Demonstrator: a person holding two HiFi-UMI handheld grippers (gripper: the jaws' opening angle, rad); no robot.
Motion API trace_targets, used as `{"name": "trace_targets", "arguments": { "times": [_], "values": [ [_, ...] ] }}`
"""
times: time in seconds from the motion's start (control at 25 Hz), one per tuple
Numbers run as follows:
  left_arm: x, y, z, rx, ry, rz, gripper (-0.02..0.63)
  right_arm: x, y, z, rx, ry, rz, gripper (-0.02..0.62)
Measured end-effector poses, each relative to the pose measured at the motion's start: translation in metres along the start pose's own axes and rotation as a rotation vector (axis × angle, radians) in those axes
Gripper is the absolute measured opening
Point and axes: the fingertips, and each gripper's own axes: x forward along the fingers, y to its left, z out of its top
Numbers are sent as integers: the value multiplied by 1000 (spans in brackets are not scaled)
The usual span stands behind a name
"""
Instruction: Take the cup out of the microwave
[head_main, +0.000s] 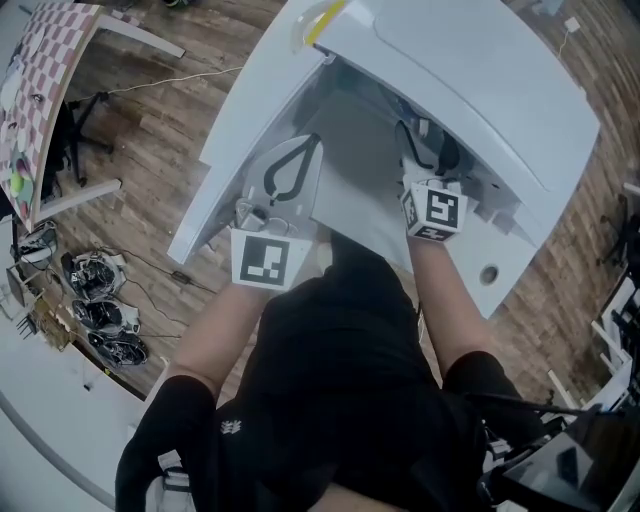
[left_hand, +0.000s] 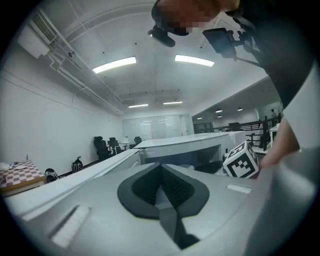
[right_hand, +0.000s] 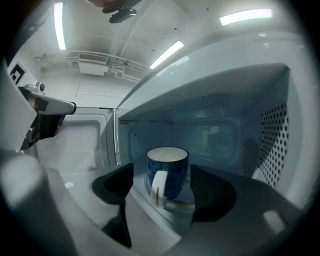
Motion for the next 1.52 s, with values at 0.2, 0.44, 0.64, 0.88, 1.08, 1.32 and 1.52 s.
{"name": "trace_targets", "arguments": {
  "times": [0.2,0.44,0.64,0.88,1.08,1.32,1.52],
  "values": [
    [11,-1,-5,-8,15,-10,3,15,-2,0,20,-24,3,374],
    [15,-8,-9,-19,39,-30,3,31,-4,-4,24,-18,-7,391],
    [16,-1,-12,-39,42,-12,3,42,-9,-5,5,-17,-26,393],
    [19,-3,-16,-23,69,-32,3,54,-13,-8,5,-17,-33,393],
    [20,-5,-17,-39,73,-40,3,61,-14,-7,8,-17,-31,393],
    [19,-4,-19,-28,68,-49,3,63,-12,-6,1,-3,-12,390],
    [14,-2,-22,-27,74,-46,3,62,-11,-9,-21,7,8,387]
  ]
}}
